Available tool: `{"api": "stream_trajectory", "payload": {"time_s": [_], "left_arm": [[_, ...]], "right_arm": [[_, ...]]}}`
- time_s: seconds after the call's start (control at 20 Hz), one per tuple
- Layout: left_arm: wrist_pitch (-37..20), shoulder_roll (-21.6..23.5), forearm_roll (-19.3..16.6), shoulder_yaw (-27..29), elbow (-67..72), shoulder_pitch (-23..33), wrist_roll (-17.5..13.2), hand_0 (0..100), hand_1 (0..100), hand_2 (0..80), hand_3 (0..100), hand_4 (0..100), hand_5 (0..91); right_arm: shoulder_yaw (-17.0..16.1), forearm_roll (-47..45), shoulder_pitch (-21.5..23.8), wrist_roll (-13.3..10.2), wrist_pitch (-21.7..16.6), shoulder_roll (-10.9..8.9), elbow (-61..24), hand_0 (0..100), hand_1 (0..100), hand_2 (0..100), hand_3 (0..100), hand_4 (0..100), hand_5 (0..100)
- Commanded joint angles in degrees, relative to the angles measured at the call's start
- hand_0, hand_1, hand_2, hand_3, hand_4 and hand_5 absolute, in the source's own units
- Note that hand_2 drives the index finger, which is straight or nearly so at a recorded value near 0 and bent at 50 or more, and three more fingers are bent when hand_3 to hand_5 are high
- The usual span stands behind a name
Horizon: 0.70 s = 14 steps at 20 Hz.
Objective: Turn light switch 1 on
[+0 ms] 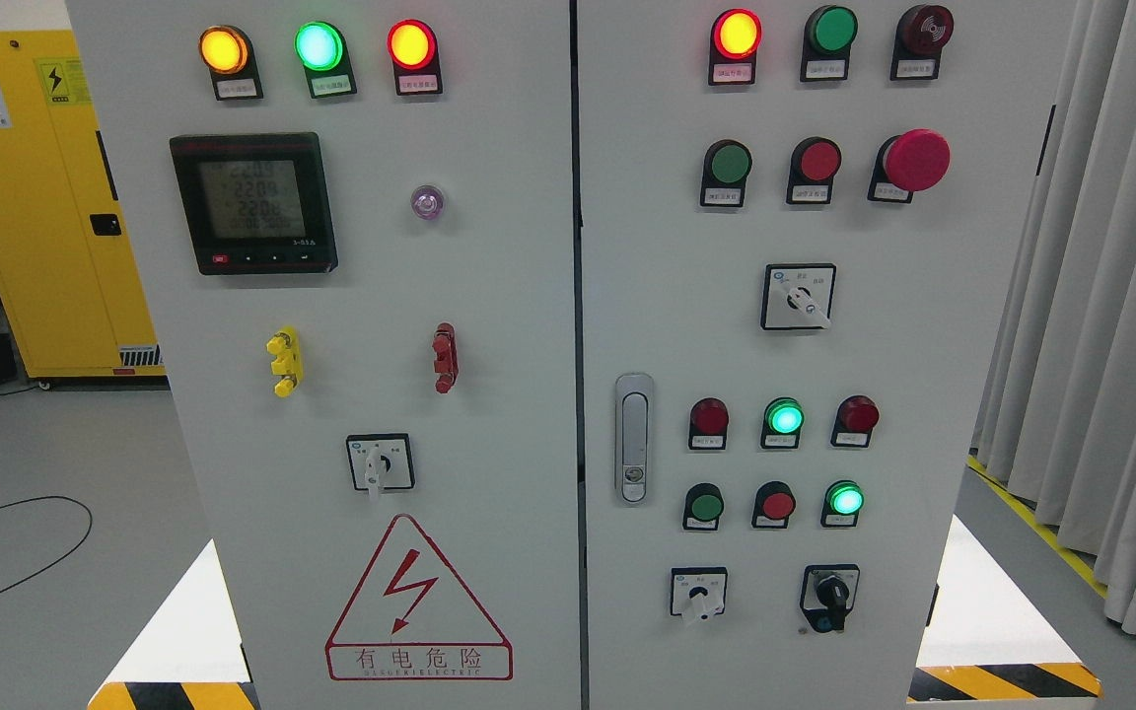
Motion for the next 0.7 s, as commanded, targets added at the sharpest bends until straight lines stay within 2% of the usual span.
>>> {"api": "stream_trajectory", "payload": {"time_s": [0.0,0.05,0.1,0.15,0.2,0.35,0.45,0.5,0.55,0.65], "left_arm": [[0.6,1.2,-0.3,0.3,-14.8,4.1,0.1,17,10,0.0,0,0,0.0],[0.6,1.3,-0.5,0.7,-18.9,5.4,0.4,18,11,0.0,0,0,0.0],[0.6,1.3,-0.6,1.0,-22.0,6.2,0.5,20,12,0.0,9,2,0.0],[0.7,1.3,-0.7,1.6,-25.2,6.8,0.8,21,12,0.0,13,5,0.0],[0.7,1.3,-0.7,2.4,-27.9,7.0,1.3,23,14,0.0,21,18,0.0],[-0.1,1.4,-0.8,3.6,-34.1,7.0,4.0,28,16,0.0,23,22,0.0],[-0.7,1.7,-0.8,5.0,-42.1,7.9,6.4,31,18,0.0,28,29,0.0],[-0.8,2.0,-0.9,5.2,-45.9,8.7,7.3,33,20,4.7,35,37,2.3],[-0.8,2.2,-0.9,5.2,-50.2,9.5,7.4,36,24,11.1,40,43,8.4],[-0.9,2.7,-1.0,5.3,-58.2,11.3,7.4,39,30,15.4,45,48,13.6]], "right_arm": [[0.0,0.0,0.0,0.0,0.0,0.0,0.0,0,50,4,0,0,0],[0.0,0.0,0.0,0.0,0.0,0.0,0.0,0,50,4,0,0,0],[0.0,0.0,0.0,0.0,0.0,0.0,0.0,0,50,4,0,0,0],[0.0,0.0,0.0,0.0,0.0,0.0,0.0,0,50,4,0,0,0],[0.0,0.0,0.0,0.0,0.0,0.0,0.0,0,50,4,0,0,0],[0.0,0.0,0.0,0.0,0.0,0.0,0.0,0,50,4,0,0,0],[0.0,-0.1,0.0,0.0,0.0,0.0,0.0,0,50,4,0,0,0],[0.0,0.0,0.0,0.0,0.0,0.0,0.0,0,50,4,0,0,0],[0.0,0.0,0.0,0.0,0.0,0.0,0.0,0,50,4,0,0,0],[0.0,0.0,0.0,0.0,0.0,0.0,0.0,0,50,4,0,0,0]]}}
